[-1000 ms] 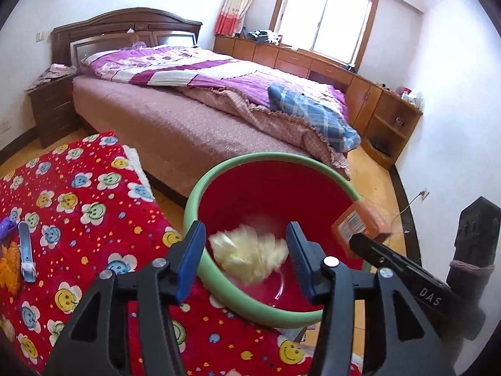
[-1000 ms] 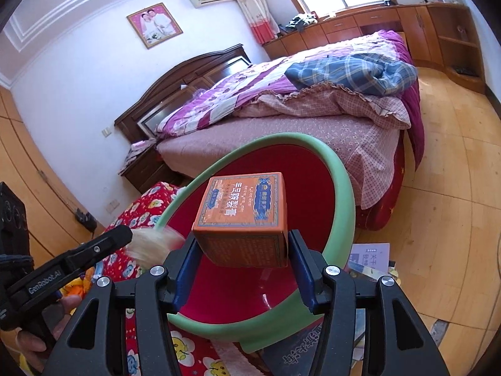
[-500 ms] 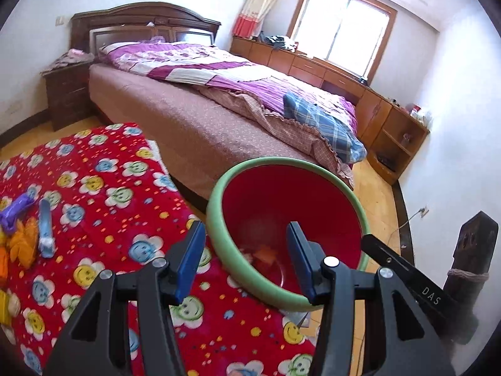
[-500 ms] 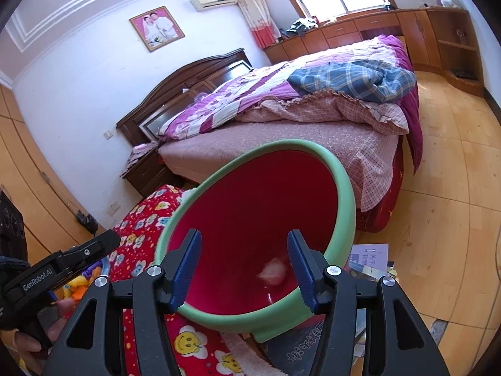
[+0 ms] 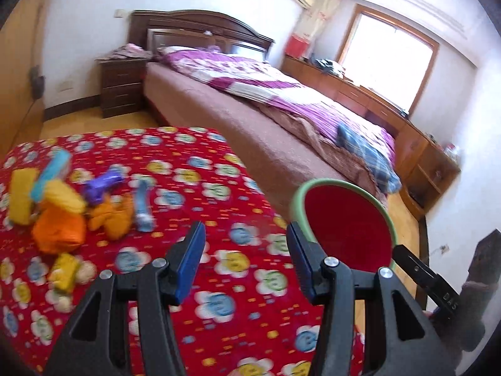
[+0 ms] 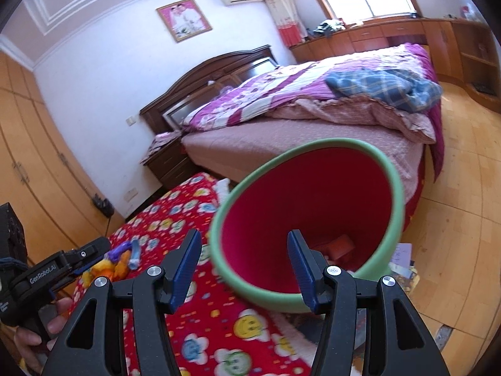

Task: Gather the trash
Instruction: 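Move both tools back over the bedspread clutter, then grasp the yellow ridged sponge with the left gripper and lift it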

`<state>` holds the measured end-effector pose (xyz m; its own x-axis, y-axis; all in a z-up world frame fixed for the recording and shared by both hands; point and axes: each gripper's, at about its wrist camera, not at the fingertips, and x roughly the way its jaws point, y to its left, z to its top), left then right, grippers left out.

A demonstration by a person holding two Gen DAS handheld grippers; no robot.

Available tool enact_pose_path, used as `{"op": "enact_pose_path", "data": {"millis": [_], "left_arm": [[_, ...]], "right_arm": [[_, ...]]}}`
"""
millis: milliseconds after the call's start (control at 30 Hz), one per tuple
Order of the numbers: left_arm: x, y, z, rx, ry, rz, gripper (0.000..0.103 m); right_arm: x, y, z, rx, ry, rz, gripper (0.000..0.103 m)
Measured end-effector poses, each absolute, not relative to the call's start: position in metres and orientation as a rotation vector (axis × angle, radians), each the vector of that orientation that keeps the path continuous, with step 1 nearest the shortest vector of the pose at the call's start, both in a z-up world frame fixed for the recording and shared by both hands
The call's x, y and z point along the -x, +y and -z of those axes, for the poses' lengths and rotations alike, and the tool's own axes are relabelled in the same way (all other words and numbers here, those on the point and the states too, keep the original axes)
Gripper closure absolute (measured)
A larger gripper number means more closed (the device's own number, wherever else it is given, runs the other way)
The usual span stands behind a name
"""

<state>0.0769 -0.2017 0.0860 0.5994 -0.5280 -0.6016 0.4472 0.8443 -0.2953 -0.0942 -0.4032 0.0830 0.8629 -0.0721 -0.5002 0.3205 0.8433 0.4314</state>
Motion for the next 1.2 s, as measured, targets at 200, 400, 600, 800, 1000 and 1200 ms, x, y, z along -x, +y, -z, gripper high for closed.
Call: {"op": "enact_pose_path", "data": {"millis": [200,400,600,800,1000,1200], "left_arm": [[-0.084,-0.152,-0.089,0.124,0.725,0.463,0.049],[-0.095,-0.099,-0.098,0.103,0.696,0.350,0.049],[-0.110,-0.046,-0.093,0.101,0.698,0.236,0.049],[-0.140,0.002,-0.077,0.133,0.723,0.128,0.049],[-0.177,0.027,-0.059,0.174,0.753,0.103,0.032],[-0.209,0.020,-0.040,0.131,0.801,0.117,0.029]], "right_arm": [[0.085,-0.374,-0.090,-0.495,0.510,0.174,0.045],[0.074,-0.346,-0.090,-0.474,0.551,0.136,0.044],[0.059,-0.321,-0.088,-0.452,0.594,0.099,0.040],[0.046,-0.304,-0.081,-0.430,0.636,0.080,0.039],[0.037,-0.297,-0.074,-0.418,0.673,0.083,0.039],[0.029,-0.295,-0.068,-0.417,0.702,0.096,0.039]]}}
